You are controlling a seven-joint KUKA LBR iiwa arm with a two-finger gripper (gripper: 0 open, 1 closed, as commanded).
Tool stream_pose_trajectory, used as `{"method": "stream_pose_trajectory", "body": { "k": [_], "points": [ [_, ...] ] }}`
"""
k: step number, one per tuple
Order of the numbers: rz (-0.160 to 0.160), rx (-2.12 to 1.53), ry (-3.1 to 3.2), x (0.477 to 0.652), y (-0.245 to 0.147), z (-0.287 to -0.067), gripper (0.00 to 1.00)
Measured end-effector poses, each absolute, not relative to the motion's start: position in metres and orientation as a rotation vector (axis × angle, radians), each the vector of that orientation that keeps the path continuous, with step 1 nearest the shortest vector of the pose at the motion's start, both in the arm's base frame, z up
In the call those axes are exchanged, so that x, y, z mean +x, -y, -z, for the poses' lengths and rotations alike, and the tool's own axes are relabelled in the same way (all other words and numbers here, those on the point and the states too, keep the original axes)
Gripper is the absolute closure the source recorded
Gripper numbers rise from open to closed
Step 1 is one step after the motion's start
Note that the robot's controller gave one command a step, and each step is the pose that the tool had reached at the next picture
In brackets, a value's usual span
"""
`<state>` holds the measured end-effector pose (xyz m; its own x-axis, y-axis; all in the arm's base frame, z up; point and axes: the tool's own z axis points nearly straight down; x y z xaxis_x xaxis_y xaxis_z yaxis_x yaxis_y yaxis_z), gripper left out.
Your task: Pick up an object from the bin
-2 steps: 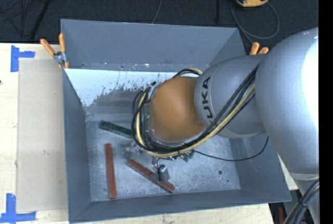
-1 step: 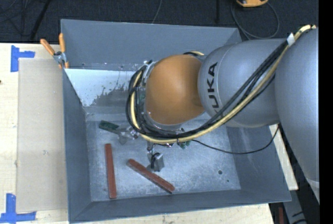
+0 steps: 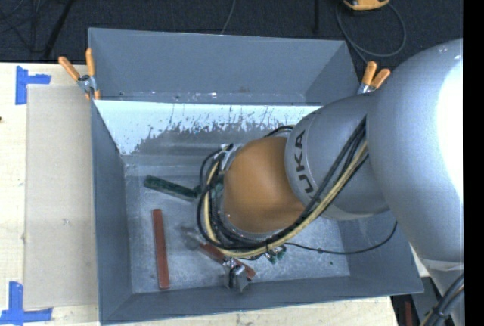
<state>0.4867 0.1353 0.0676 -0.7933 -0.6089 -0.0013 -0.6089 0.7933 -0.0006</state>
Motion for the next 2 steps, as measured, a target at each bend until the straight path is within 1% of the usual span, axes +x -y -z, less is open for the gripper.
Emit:
{"method": "stream_pose_trajectory", "body": {
  "k": [1,2],
  "points": [
    [0.005,-0.912,-3.005,0.513,-0.074,-0.070,0.00],
    [-0.001,-0.844,-3.024,0.531,-0.087,-0.076,0.00]
  ]
}}
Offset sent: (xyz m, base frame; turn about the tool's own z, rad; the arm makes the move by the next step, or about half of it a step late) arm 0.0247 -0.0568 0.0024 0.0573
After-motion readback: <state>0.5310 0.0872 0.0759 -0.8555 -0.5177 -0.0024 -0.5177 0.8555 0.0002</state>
